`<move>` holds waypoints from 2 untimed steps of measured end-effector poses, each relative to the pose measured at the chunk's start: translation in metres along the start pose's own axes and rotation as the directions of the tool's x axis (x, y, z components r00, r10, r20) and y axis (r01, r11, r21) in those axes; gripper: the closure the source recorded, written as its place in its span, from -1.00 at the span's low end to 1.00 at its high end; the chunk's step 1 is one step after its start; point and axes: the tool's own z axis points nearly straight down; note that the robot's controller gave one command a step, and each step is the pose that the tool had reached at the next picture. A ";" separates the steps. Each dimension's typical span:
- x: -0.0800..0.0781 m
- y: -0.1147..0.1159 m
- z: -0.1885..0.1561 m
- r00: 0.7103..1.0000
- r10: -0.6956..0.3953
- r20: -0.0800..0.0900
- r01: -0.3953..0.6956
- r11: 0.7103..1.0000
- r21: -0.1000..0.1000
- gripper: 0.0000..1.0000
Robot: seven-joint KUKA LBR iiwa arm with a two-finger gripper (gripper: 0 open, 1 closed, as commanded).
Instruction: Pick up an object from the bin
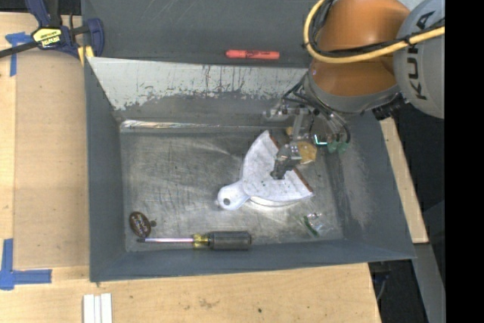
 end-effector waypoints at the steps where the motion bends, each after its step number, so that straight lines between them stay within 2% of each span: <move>1: -0.002 0.000 -0.004 1.000 0.000 0.008 0.000 1.000 0.000 -1.00; 2: -0.008 0.008 0.020 0.999 -0.030 0.011 0.030 1.000 0.001 -1.00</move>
Offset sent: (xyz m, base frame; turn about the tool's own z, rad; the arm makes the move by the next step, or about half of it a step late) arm 0.0096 0.0162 -0.0439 -0.0618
